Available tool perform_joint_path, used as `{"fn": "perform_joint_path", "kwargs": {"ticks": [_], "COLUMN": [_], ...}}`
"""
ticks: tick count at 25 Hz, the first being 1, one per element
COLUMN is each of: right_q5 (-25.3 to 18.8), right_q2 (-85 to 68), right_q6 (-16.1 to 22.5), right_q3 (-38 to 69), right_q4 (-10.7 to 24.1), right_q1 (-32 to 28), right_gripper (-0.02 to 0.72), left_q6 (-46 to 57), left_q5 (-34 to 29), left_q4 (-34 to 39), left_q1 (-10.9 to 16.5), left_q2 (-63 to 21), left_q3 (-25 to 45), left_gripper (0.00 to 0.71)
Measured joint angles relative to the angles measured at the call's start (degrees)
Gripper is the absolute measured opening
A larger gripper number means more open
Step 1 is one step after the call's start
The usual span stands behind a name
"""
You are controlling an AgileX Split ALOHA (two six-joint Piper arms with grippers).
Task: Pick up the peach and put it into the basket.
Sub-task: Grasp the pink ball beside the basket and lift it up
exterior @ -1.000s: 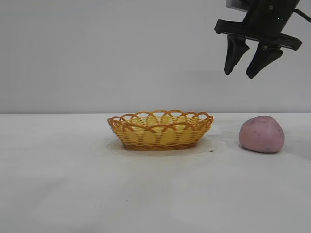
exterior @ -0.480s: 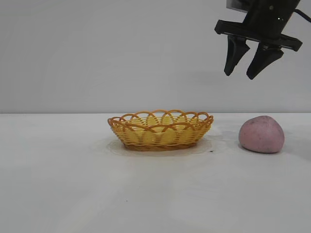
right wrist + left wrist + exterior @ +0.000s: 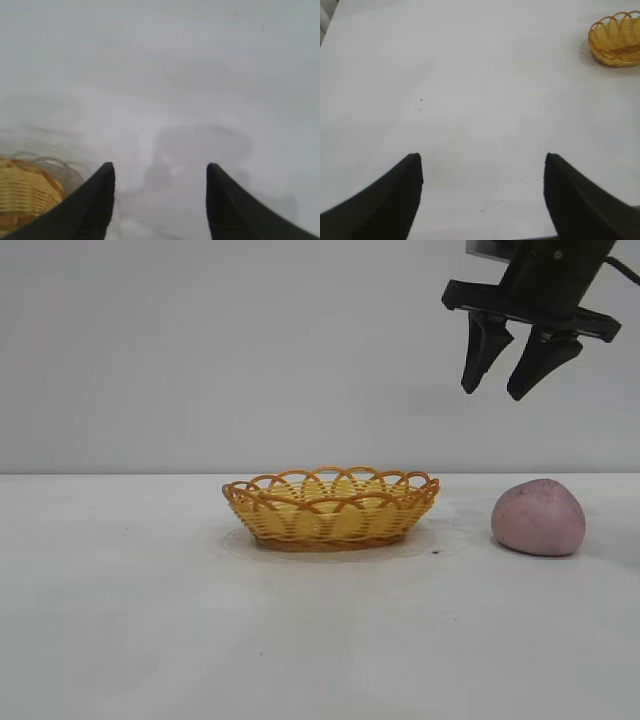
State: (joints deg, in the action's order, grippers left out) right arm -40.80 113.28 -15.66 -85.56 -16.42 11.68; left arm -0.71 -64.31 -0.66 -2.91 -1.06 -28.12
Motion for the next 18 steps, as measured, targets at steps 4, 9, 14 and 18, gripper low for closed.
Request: {"fn": "perform_joint_path", "kwargs": {"ticks": [4, 9, 14, 18], "right_q5": [-3.72, -6.7, -10.34, -13.53], "right_q2": [-0.59, -0.59, -0.59, -0.59], "right_q6": [0.0, 0.0, 0.0, 1.45], "right_q3": [-0.12, -0.12, -0.12, -0.12], "right_q4": [0.4, 0.51, 0.51, 0.51], "right_q1": [-0.13, -0.13, -0.13, -0.13], "right_gripper": [0.361, 0.361, 0.361, 0.361], "left_q6": [0.0, 0.0, 0.0, 0.0], "left_q5": [0.0, 0.0, 0.0, 0.0], "left_q4": [0.0, 0.0, 0.0, 0.0], "left_q1": [0.0, 0.0, 0.0, 0.0], "left_q2": [0.0, 0.0, 0.0, 0.0], "left_q3": [0.0, 0.0, 0.0, 0.0], "left_gripper": [0.496, 0.496, 0.496, 0.496]}}
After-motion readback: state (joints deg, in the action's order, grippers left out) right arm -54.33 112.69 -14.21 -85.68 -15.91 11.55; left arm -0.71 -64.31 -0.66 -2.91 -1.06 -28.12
